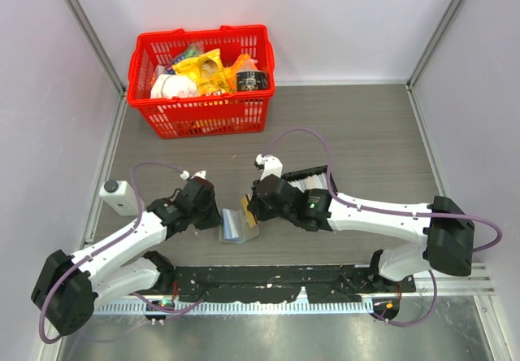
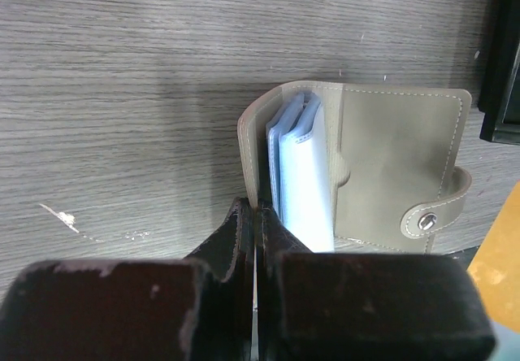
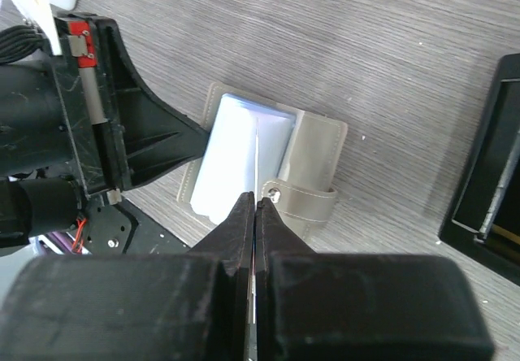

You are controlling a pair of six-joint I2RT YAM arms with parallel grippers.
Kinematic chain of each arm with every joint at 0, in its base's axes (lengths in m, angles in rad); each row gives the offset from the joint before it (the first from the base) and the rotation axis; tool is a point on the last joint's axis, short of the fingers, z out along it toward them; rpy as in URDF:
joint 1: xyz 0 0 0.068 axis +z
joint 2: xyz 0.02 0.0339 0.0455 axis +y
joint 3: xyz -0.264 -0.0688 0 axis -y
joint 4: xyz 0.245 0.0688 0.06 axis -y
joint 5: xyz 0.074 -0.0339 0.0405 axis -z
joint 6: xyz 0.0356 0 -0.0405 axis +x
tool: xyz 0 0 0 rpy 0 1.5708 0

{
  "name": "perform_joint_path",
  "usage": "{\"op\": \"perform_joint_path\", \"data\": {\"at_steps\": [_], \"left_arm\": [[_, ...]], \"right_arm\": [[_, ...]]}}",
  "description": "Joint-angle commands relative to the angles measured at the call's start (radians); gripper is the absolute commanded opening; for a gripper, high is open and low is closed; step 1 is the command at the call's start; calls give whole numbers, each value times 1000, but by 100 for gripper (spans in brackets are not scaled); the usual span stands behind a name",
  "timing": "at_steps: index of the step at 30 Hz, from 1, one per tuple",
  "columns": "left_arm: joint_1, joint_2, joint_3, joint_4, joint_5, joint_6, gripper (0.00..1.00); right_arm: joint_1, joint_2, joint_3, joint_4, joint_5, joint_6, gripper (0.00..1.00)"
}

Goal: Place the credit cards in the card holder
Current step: Insert the credit card into the card holder.

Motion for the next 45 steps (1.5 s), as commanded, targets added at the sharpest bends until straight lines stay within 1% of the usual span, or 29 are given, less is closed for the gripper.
{"op": "perform_joint_path", "data": {"at_steps": [1,5,11,19,27,32,38,45], "left_arm": [[-2,-29,14,10,-4,-22,0],[-2,-38,10,15,-1,-32,0],[-2,-43,5,32,7,-45,0],[-2,-40,2,35,2,-49,0],[-4,-40,-1,39,-2,-52,0],[-2,-41,-4,38,-4,-52,0],[-2,-26,-20,44,-27,-51,0],[-2,28,-52,65,-64,-43,0]], "right_arm": [[21,11,39,74,9,34,1],[44,57,40,114,12,63,1],[76,124,54,187,84,85,1],[87,183,60,232,76,93,1],[87,221,65,232,46,116,1],[87,238,72,180,93,117,1],[87,204,39,131,144,103,1],[67,172,-12,120,144,108,1]]}}
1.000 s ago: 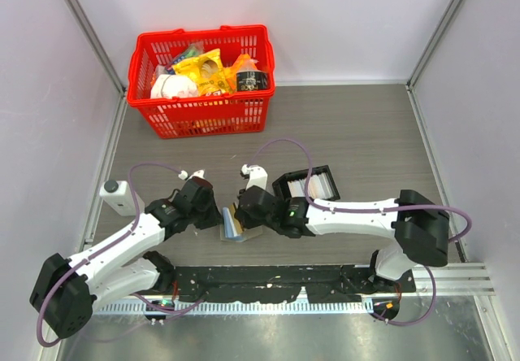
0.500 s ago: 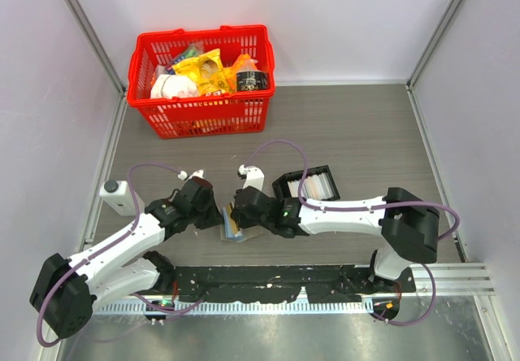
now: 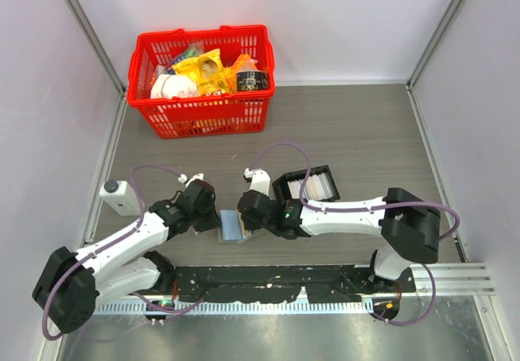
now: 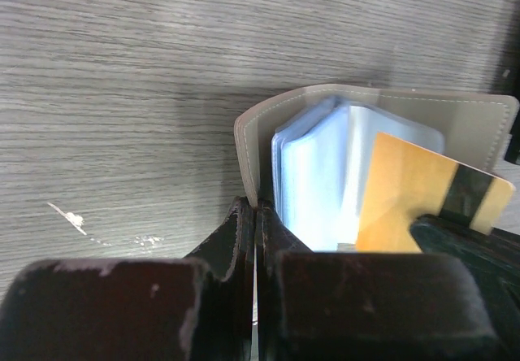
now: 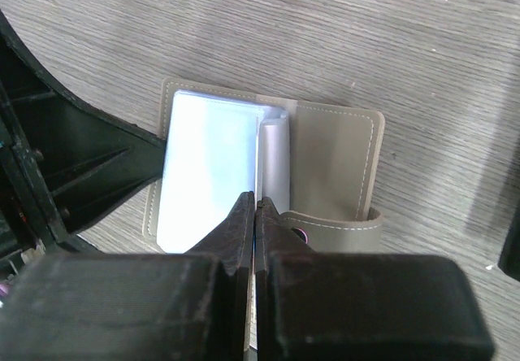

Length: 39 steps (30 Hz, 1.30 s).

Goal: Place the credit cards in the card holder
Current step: Insert the credit card into the card holder.

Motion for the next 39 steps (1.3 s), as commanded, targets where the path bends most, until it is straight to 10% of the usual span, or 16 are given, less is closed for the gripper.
{"op": "perform_joint_path", "data": {"at_steps": [1,17,39], "left_arm": [[-2,26,-30,53,-42,6,0],[-2,129,-76,163,-64,6,0],[-4,195,-67,191,-45,62,0]], "right_arm": [[-16,-53,-17,-6,24,12,1],[-163,-64,-197,341,-338,147,1],[-256,-47,-310,517,-409,173,1]]}}
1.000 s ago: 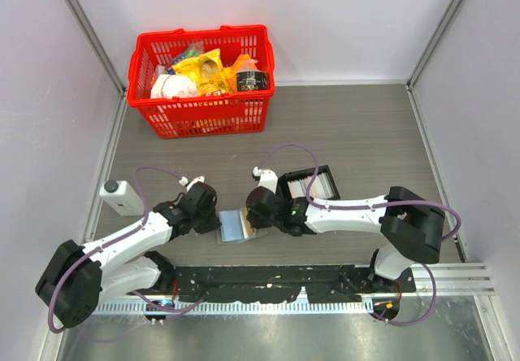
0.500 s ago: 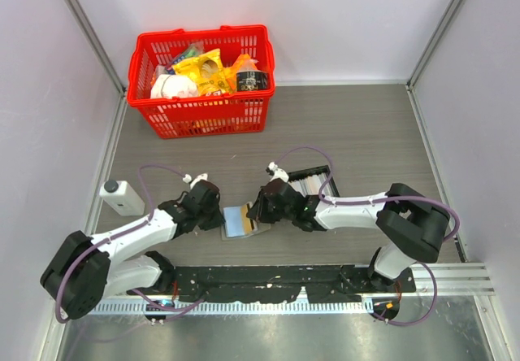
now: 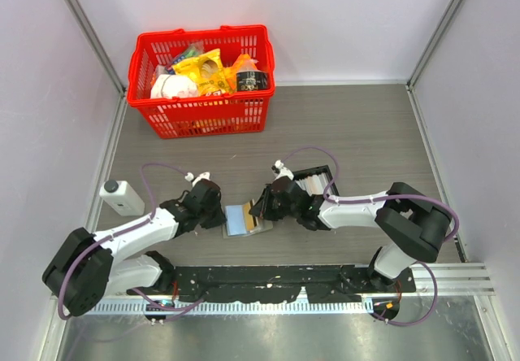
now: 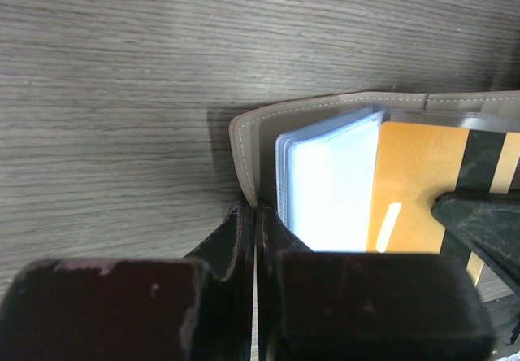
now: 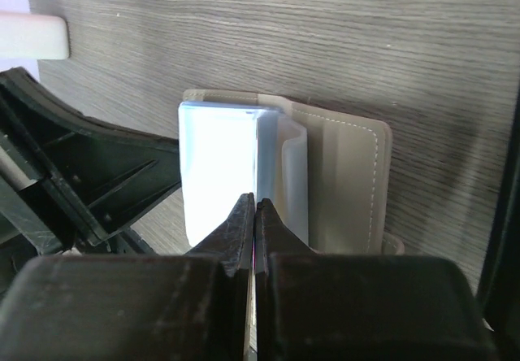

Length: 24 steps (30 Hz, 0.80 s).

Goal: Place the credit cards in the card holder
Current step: Insert the credit card into the card holder.

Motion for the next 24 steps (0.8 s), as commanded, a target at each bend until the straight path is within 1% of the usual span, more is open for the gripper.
{"op": "perform_joint_path", "data": {"at_steps": [1,8,11,15,18,24], "left_arm": [[-2,57,-12,-17,-19,43,0],[-4,72,-3,-15,-21,58,0],[-2,72,-4,-20,-22,64,0],[-2,78,-9,-7,-19,70,0],[-4,94,0,-18,-25,70,0],[-4,121,6,-29,-48,47,0]], "right_arm": [[-4,-3,-8,117,-45,9,1],[-5,34,-4,124,-48,6,1],[-16,25,1,88,-23,-13,1],[-19,55,3,136,-66,-16,1],[-21,61,-10,147,-66,6,1],[-5,37,-25,97,-42,30,1]]}}
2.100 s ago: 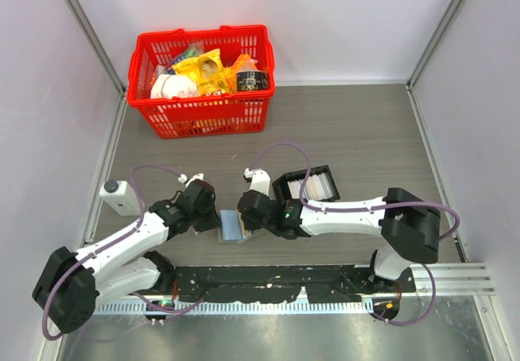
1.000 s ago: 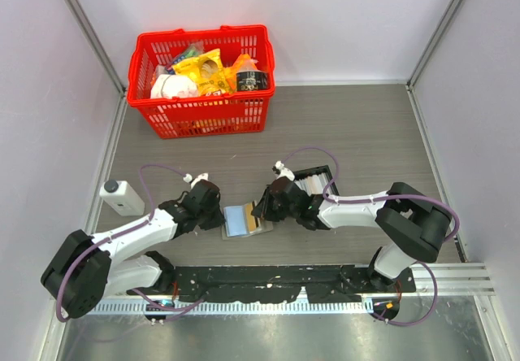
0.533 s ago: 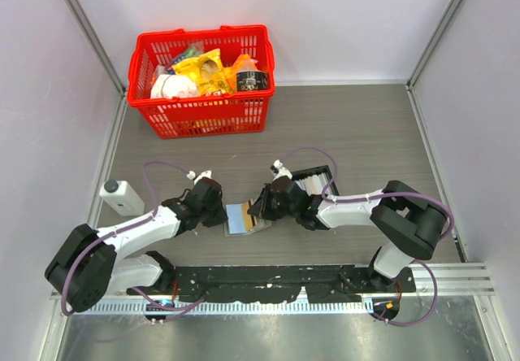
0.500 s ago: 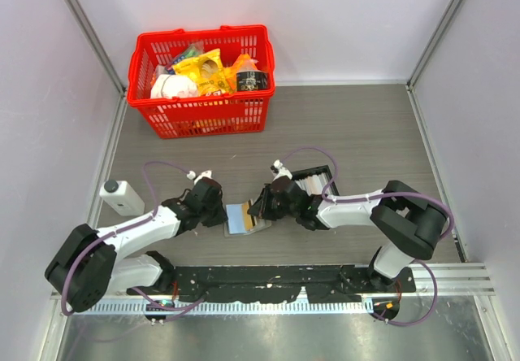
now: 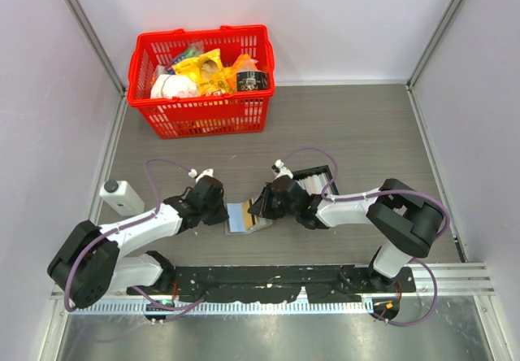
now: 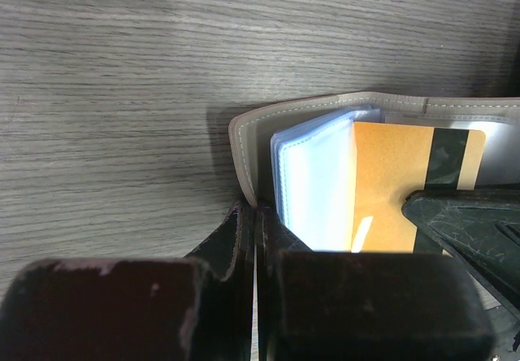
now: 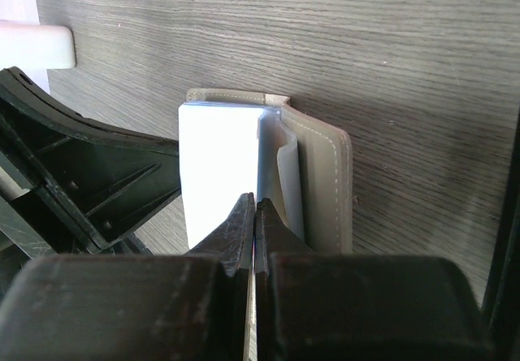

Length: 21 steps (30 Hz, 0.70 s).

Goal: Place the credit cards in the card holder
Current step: Insert the credit card into the card holder.

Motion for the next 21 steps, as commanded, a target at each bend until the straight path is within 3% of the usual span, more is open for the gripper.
{"op": "perform_joint_path", "data": {"at_steps": [1,10,21], "left_arm": [[-4,59,-24,-80,-62,9,0],[-4,120,-8,-93,-68,-14,0],[-2,107,-5,-93,-34,10,0]], "right_arm": [[19,-14,-12,0,1,29,1],[28,-14,-52,96,-4,106,1],[24,28,3,-67,39,29,5]]}}
